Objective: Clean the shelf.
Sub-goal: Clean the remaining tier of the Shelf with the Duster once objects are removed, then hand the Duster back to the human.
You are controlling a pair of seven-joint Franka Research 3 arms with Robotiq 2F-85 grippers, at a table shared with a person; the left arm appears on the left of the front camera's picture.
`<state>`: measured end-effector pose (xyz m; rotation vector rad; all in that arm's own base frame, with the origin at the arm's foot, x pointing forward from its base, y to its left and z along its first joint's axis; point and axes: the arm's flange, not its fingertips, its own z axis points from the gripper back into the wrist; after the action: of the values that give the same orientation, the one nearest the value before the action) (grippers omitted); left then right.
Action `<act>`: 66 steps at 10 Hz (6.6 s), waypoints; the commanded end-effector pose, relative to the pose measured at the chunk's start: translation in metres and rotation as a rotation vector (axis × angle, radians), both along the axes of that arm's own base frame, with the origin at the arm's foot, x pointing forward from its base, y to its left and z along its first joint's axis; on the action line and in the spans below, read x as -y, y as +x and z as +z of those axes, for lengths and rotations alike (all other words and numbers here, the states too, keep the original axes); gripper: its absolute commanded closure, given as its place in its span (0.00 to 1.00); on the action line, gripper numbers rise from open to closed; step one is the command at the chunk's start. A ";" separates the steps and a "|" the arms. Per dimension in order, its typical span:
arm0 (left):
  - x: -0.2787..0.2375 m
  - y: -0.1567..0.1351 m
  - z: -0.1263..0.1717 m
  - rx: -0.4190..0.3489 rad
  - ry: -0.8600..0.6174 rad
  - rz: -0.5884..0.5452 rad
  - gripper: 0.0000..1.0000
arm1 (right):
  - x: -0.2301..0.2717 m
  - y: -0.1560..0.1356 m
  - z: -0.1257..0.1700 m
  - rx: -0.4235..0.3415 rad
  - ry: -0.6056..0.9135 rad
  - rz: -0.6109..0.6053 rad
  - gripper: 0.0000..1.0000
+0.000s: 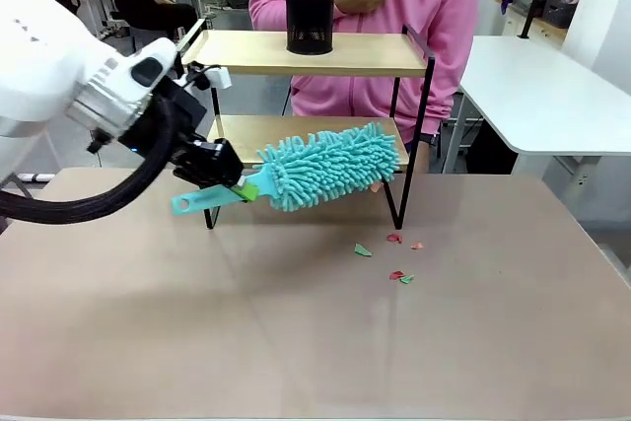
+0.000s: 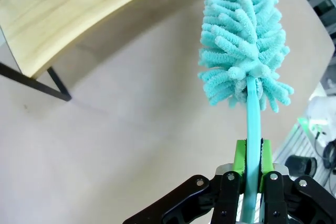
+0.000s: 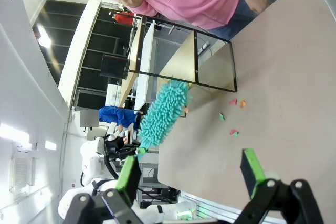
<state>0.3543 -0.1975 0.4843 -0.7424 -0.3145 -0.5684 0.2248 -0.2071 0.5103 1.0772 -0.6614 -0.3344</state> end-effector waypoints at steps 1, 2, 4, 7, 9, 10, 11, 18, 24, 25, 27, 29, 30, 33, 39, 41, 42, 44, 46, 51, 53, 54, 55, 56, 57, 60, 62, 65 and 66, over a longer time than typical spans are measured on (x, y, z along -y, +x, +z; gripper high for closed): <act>-0.017 -0.012 0.003 -0.002 -0.039 -0.052 0.88 | 0.000 0.002 0.001 0.035 0.003 0.006 0.00; -0.021 -0.016 0.004 -0.011 -0.065 -0.068 0.88 | 0.000 0.002 0.001 0.035 0.003 0.006 0.00; -0.029 -0.042 0.002 0.064 0.009 -0.165 0.88 | 0.000 0.002 0.001 0.035 0.003 0.006 0.00; -0.036 -0.053 0.008 0.080 -0.070 -0.097 0.88 | 0.000 0.002 0.001 0.035 0.003 0.006 0.00; -0.042 -0.049 0.008 0.002 -0.146 -0.131 0.88 | 0.000 0.002 0.001 0.035 0.003 0.006 0.00; -0.048 -0.054 0.010 -0.063 -0.199 -0.225 0.88 | 0.000 0.002 0.001 0.035 0.003 0.006 0.00; -0.058 -0.059 0.013 -0.097 -0.184 -0.327 0.88 | 0.000 0.002 0.001 0.035 0.003 0.006 0.00; -0.088 -0.075 0.041 -0.007 -0.422 -0.170 0.88 | 0.000 0.002 0.001 0.035 0.003 0.006 0.00; -0.236 -0.101 0.062 0.155 -0.891 0.385 0.88 | 0.000 0.002 0.001 0.035 0.003 0.006 0.00; -0.246 -0.098 0.045 0.081 -0.847 0.632 0.88 | 0.000 0.002 0.001 0.035 0.003 0.006 0.00; -0.265 -0.093 0.008 -0.165 -0.719 0.917 0.88 | 0.000 0.002 0.001 0.035 0.003 0.006 0.00; -0.274 -0.082 -0.022 -0.318 -0.638 0.985 0.88 | 0.000 0.002 0.001 0.035 0.003 0.006 0.00; -0.264 -0.072 -0.030 -0.387 -0.444 1.027 0.88 | 0.000 0.002 0.001 0.035 0.003 0.006 0.00; -0.332 -0.028 0.022 -0.189 -0.626 0.956 0.88 | 0.000 0.002 0.001 0.035 0.003 0.006 0.00; -0.332 -0.028 0.022 -0.189 -0.626 0.956 0.88 | 0.000 0.002 0.001 0.035 0.003 0.006 0.00; -0.332 -0.028 0.022 -0.189 -0.626 0.956 0.88 | 0.000 0.002 0.001 0.035 0.003 0.006 0.00; -0.332 -0.028 0.024 -0.214 -0.608 0.970 0.88 | 0.000 0.000 0.000 -0.001 -0.001 0.000 0.00; -0.323 -0.032 0.092 -0.108 -0.758 0.810 0.88 | -0.012 0.004 0.045 0.141 -0.089 0.051 0.00; -0.329 -0.052 0.159 -0.024 -0.896 0.705 0.88 | -0.032 0.022 0.096 0.293 -0.134 0.075 0.00; -0.250 -0.091 0.174 -0.332 -0.684 -0.056 0.88 | -0.170 0.020 0.100 0.392 -0.163 0.583 0.00; -0.252 -0.085 0.153 -0.368 -0.528 -0.176 0.88 | -0.162 -0.007 0.072 0.402 -0.235 0.598 0.00; -0.233 -0.102 0.168 -0.350 -0.742 -0.016 0.88 | -0.178 0.021 0.100 0.359 -0.134 0.575 0.00; -0.233 -0.102 0.168 -0.350 -0.742 -0.016 0.88 | -0.178 0.021 0.100 0.359 -0.134 0.575 0.00; -0.228 -0.093 0.148 -0.436 -0.646 -0.105 0.88 | -0.188 0.009 0.076 0.348 -0.172 0.623 0.00; -0.200 -0.095 0.149 -0.471 -0.627 -0.327 0.88 | -0.207 0.024 0.077 0.387 -0.193 0.676 0.00; -0.149 -0.097 0.162 -0.560 -0.513 -0.633 0.88 | -0.269 0.061 0.081 0.397 -0.178 0.825 0.00; -0.129 -0.094 0.148 -0.585 -0.366 -0.651 0.88 | -0.294 0.067 0.076 0.371 -0.122 0.909 0.00; -0.105 -0.083 0.129 -0.543 -0.239 -0.714 0.88 | -0.319 0.064 0.062 0.234 -0.008 0.944 0.00; -0.095 -0.075 0.124 -0.483 -0.182 -0.702 0.88 | -0.328 0.062 0.057 0.195 0.012 0.962 0.00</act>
<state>0.2671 -0.0989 0.6072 -1.2002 0.4332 -0.9482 0.2897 0.1096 0.5653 1.2842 -0.2934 0.6484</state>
